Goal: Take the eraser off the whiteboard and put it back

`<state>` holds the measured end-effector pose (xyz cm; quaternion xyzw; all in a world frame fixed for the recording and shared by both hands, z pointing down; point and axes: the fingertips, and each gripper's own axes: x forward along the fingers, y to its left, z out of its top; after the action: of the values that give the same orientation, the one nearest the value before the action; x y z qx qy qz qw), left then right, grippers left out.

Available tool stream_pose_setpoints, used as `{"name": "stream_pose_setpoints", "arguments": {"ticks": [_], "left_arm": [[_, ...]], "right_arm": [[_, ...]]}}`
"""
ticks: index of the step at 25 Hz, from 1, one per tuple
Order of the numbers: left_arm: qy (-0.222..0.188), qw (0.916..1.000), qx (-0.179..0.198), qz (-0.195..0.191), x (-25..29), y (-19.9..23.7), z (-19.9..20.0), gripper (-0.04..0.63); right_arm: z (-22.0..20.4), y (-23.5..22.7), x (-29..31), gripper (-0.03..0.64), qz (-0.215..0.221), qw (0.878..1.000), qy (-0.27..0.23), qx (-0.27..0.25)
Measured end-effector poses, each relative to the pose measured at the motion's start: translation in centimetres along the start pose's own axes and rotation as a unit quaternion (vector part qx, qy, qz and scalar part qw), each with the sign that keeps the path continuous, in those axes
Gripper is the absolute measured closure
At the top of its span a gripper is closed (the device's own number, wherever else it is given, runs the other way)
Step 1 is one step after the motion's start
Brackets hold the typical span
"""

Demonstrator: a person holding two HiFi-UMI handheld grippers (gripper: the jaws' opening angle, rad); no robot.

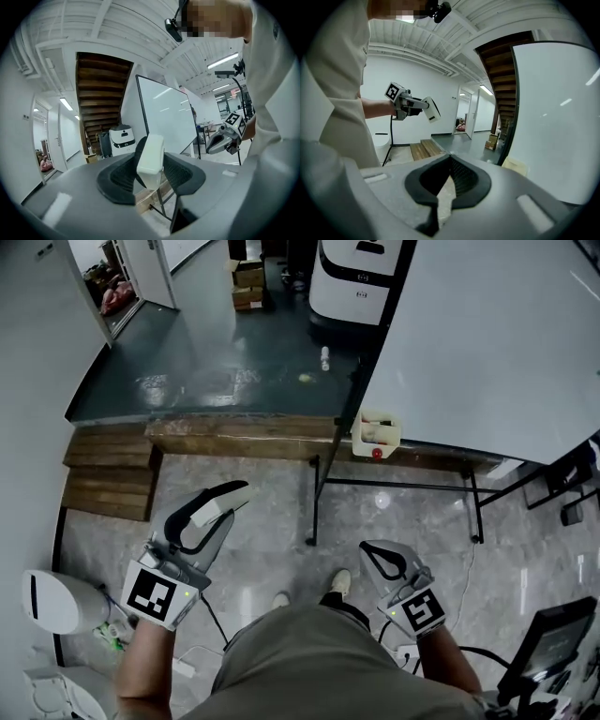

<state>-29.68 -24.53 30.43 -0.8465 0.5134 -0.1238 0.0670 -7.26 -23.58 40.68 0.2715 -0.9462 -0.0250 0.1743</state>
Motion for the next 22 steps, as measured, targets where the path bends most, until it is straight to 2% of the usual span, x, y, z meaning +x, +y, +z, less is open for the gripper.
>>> {"name": "stream_pose_setpoints", "arguments": {"ticks": [4,7,11,18,22], "left_arm": [[-0.005,0.9994,-0.027,0.019,-6.1,1.5,-1.2,0.414],[-0.01,0.9988,-0.032,0.034,-10.4,2.4,-2.1,0.414],[0.002,0.9973,-0.053,0.05,-14.7,2.9,-3.6,0.414],[0.015,0.9961,-0.062,0.062,-17.8,3.5,-5.7,0.417],[0.01,0.9961,-0.072,0.05,-18.0,3.5,-5.9,0.416]], "right_arm": [[1.3,4.2,3.0,0.614,0.024,1.0,0.003,-0.012],[2.5,7.4,4.8,0.614,0.039,0.999,-0.002,-0.021],[3.4,10.2,6.4,0.615,0.055,0.998,-0.001,-0.031],[4.1,13.0,8.1,0.614,0.073,0.996,0.006,-0.046],[4.5,13.5,8.5,0.614,0.077,0.996,0.012,-0.046]]}}
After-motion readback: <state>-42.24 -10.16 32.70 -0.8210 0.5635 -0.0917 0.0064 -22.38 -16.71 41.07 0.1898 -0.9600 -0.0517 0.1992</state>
